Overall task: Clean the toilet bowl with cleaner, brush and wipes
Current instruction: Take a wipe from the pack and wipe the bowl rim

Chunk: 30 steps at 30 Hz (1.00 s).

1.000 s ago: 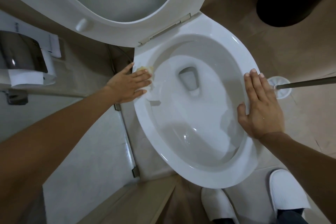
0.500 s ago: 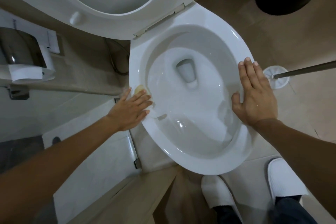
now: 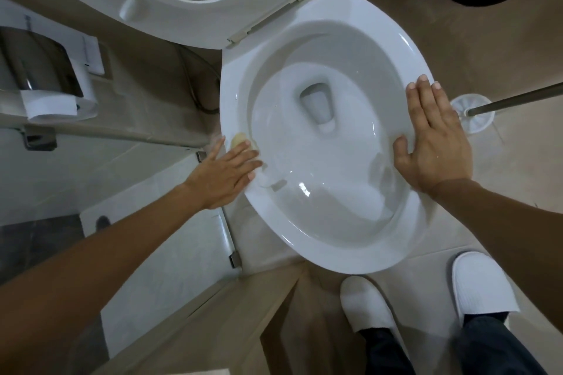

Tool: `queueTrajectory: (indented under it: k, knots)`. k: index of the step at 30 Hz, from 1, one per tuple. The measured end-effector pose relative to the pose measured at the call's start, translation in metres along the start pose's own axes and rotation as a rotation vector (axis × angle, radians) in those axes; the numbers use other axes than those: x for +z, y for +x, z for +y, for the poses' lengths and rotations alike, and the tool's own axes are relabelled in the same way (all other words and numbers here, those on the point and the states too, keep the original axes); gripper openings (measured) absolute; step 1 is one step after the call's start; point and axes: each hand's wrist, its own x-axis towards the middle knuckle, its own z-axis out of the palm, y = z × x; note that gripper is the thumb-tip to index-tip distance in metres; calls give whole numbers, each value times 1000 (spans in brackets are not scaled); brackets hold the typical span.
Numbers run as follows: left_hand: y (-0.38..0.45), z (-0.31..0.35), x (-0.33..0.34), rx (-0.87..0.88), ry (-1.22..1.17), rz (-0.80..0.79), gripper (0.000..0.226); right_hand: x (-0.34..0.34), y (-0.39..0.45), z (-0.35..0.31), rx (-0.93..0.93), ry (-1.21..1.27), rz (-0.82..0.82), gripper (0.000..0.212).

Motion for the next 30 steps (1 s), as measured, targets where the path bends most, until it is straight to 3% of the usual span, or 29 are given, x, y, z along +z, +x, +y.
queueTrajectory:
  k: [4,12,16,21,26,30]
  knots:
    - [-15,22,3,50,-108,50,53,-1,0,-1,-3,-3,1,75]
    - [-3,9,1,28,8,-27,61,0,0,-1,-7,-14,14,75]
    - [-17,46,5,51,-135,25,72,-1,0,0,-4,-13,9,75]
    - [-27,75,7,88,-262,11,66,-1,0,0,1,-28,2,76]
    - [-18,56,11,-34,-147,86,54,0,0,1,11,-30,-3,75]
    - [-18,74,16,-108,-196,103,52,-1,0,0,1,-14,3,76]
